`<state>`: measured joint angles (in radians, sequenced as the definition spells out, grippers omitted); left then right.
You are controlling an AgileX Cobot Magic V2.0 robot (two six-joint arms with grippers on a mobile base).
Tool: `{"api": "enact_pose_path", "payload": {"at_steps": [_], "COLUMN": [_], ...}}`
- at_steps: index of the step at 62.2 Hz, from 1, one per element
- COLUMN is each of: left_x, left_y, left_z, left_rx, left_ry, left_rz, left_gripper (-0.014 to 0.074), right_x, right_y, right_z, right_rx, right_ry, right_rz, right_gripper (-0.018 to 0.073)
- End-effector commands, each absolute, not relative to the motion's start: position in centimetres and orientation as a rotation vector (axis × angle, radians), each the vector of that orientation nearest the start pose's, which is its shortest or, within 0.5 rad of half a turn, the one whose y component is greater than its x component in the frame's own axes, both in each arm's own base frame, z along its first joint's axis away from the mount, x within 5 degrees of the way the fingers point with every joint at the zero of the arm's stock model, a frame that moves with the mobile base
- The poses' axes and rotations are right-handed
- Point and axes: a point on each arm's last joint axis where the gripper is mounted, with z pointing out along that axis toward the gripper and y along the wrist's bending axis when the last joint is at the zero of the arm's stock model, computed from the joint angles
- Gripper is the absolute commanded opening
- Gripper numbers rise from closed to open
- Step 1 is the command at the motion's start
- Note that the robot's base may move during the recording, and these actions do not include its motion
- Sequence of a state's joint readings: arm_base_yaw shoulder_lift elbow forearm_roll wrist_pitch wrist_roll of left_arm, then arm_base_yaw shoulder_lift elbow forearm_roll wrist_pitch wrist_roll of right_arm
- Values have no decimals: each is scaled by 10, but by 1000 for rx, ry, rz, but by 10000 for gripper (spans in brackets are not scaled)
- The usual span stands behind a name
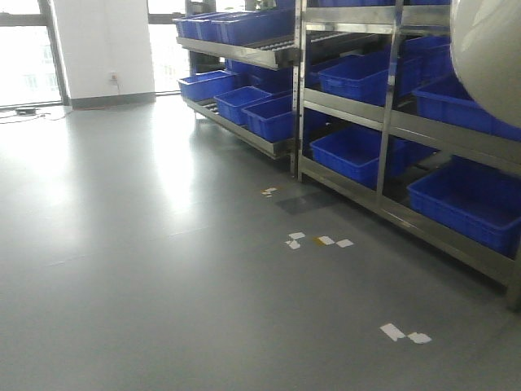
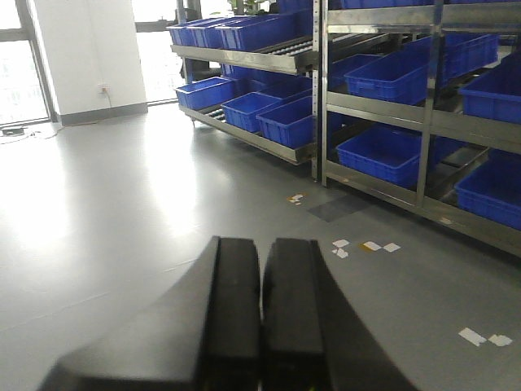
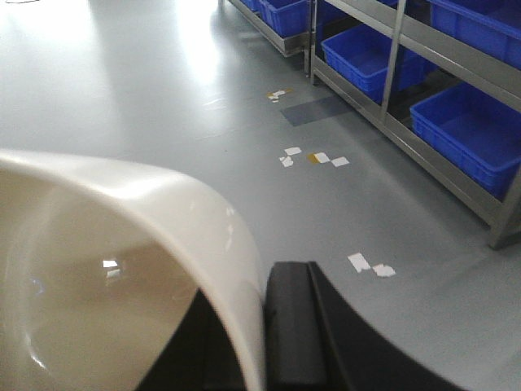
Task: Move white bin to right shelf second layer
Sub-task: 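Drive toward the windows and turn, keeping the bin held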
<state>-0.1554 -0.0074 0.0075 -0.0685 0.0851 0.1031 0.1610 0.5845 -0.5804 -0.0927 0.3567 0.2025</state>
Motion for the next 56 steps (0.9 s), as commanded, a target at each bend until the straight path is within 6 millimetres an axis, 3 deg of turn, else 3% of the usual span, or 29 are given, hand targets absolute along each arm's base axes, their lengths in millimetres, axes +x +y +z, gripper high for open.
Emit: {"api": "enact_pose_path", "payload": {"at_steps": [1, 56], "left_x": [56, 56], "left_y": [-9, -9], "left_z": [199, 199], "left_rx": [137, 137], "left_ry": [1501, 1501], "left_rz": [-105, -105], "left_gripper": [85, 85], "right_x": [122, 122], "right_y": [17, 17], "right_z": [350, 350], "right_rx": [-24, -24], "right_ry": [1709, 1709], "right_rz": [172, 172], "right_gripper": [56, 56]}}
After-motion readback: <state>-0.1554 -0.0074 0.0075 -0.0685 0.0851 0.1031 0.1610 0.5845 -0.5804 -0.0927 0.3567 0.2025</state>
